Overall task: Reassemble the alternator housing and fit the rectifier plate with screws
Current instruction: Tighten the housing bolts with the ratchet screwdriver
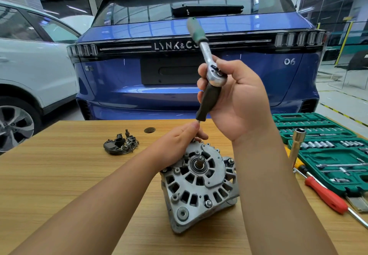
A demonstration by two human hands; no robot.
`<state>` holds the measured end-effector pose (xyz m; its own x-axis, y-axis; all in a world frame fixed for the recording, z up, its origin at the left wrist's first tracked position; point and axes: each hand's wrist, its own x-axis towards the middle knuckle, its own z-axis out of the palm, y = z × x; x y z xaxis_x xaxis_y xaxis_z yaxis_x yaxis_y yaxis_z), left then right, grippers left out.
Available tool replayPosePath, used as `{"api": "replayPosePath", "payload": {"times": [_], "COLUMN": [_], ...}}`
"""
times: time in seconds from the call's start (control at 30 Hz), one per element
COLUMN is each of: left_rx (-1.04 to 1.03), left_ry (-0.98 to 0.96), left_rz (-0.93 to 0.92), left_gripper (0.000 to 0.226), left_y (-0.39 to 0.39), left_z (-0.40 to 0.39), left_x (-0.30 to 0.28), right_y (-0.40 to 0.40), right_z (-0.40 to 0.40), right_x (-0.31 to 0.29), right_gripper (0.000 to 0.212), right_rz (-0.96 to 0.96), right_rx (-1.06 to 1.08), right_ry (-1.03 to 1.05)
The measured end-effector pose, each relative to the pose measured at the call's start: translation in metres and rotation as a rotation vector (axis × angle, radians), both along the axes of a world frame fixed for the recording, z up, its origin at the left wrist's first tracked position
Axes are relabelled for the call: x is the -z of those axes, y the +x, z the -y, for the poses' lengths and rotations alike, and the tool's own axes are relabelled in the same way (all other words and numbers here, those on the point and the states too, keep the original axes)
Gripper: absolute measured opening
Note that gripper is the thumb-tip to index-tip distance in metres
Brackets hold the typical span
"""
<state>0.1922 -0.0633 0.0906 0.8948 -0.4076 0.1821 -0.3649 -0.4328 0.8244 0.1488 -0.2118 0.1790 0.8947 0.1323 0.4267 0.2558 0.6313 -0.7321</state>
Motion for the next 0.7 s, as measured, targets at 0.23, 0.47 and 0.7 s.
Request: {"api": "replayPosePath", "payload": {"times": [0.23, 0.47, 0.7], "left_rx": [0.003, -0.041, -0.009], "left_ry": [0.007, 0.033, 0.013], "left_rz": [-0.008, 0.053, -0.001], "left_gripper": [0.07, 0.045, 0.074], "left_y": [0.001, -0.002, -0.004], "left_z": [0.0, 0.002, 0.002], "left_x": [0.001, -0.003, -0.004], "right_y": [0.004, 0.008, 0.015], "right_z": [-0.01, -0.023, 0.006], "right_x": [0.008, 0.02, 0.021], "right_gripper": [0.028, 0.03, 0.059], "right_rz": [0.127, 0.584, 0.544], "right_rx": [-0.007, 0.457, 0.059], "right_ry": [0.138, -0.379, -0.414]}}
